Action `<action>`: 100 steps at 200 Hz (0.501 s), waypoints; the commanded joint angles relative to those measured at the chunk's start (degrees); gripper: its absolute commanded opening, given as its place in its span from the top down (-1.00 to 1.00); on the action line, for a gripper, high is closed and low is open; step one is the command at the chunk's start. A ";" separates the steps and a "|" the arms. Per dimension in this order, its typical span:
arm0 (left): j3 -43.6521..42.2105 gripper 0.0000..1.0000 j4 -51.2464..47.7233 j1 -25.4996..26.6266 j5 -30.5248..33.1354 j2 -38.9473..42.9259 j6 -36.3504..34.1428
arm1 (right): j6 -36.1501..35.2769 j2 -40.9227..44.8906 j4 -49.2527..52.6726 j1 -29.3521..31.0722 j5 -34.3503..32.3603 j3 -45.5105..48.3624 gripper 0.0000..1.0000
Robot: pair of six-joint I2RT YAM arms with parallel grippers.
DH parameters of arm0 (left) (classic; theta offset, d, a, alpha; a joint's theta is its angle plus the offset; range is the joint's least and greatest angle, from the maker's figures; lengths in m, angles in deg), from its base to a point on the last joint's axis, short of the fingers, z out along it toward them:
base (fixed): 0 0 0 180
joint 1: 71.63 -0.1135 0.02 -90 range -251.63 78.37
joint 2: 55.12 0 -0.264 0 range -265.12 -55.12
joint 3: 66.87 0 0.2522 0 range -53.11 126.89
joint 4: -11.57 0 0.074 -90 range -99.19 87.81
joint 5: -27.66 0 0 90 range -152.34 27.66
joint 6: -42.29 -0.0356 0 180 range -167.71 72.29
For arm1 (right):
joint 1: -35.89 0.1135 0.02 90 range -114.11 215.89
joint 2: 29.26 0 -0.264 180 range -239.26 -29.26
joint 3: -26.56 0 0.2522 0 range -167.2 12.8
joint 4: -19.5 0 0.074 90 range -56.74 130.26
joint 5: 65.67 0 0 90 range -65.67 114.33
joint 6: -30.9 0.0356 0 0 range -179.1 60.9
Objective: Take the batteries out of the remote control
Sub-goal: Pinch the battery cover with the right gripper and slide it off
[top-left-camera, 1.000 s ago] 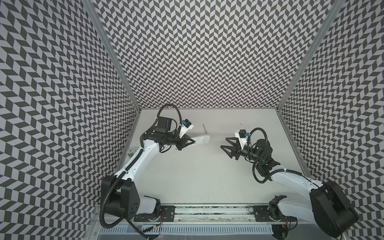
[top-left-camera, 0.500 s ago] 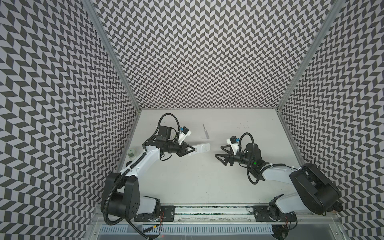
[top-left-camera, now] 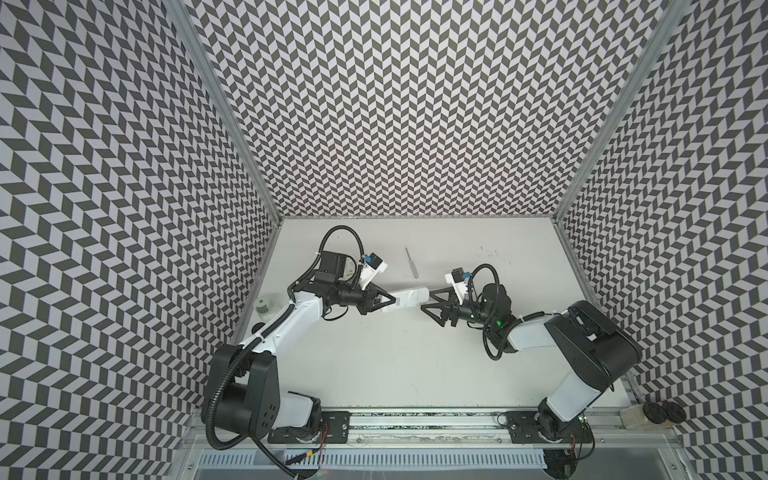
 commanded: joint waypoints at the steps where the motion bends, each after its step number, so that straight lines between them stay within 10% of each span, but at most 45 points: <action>1: 1.24 1.00 0.21 0.51 -0.16 -0.28 -1.42 | 3.49 -1.52 -6.24 0.26 2.36 -1.65 -0.55; 100: 0.25 1.00 1.41 1.35 -1.01 -0.23 -0.18 | 2.38 -4.23 -2.53 1.63 0.09 -4.45 -0.04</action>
